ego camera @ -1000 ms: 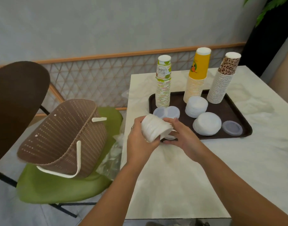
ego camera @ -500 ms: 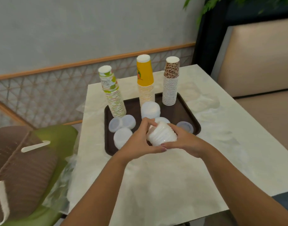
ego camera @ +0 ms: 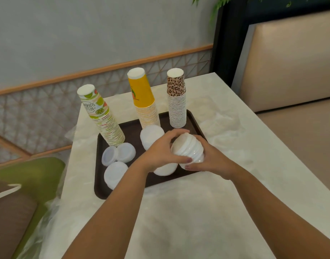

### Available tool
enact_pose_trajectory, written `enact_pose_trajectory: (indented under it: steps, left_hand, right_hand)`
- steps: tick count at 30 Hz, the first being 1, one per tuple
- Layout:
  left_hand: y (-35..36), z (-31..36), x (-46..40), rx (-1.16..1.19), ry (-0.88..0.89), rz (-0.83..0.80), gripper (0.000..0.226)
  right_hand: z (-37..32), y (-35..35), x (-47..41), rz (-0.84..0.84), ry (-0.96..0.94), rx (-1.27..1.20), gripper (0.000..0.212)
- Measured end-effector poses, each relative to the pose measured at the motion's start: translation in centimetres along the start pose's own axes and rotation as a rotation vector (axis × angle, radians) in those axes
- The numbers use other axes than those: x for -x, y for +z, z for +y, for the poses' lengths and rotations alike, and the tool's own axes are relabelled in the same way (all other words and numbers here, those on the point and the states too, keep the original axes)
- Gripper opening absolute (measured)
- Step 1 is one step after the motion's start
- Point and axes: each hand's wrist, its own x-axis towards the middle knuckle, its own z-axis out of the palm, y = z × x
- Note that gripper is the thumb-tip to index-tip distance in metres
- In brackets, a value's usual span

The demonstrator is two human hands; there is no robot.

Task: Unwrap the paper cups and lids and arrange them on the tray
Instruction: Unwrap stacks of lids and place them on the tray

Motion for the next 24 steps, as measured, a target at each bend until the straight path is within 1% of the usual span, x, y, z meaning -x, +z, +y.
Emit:
enact_pose_trajectory:
  steps: [5,8,11,13,17,20,24]
  left_hand:
    - [1.0,-0.6,-3.0,0.045,-0.067,-0.008,0.067]
    - [1.5,-1.3,-4.6,0.107,-0.131,0.018,0.064]
    - [1.9,-1.8,-5.5,0.1,-0.155,0.064,0.063]
    - [2.2,-2.0,-6.1,0.041,-0.151,0.084,0.064]
    - [2.8,-3.0,-6.8,-0.158,-0.161,0.09,0.074]
    - [3.5,-3.7,-6.9,-0.241,-0.194,0.083,0.073]
    - [4.5,-3.9,-7.1,-0.378,-0.183,0.047,0.075]
  right_hand:
    - [1.9,-1.5,-2.1,0.03,0.009,-0.025,0.081]
    - [3.6,-2.1,-3.2,0.052,0.022,-0.064,0.083]
    - [4.6,-1.9,-4.0,0.097,0.015,-0.035,0.084]
    - [5.1,-1.8,-4.5,0.13,-0.006,0.01,0.086]
    - [6.5,-1.4,-4.9,0.154,-0.054,0.078,0.088]
    - [7.6,-1.1,-4.9,0.166,-0.058,0.102,0.087]
    - [8.5,-1.0,-4.7,0.167,-0.049,0.162,0.086]
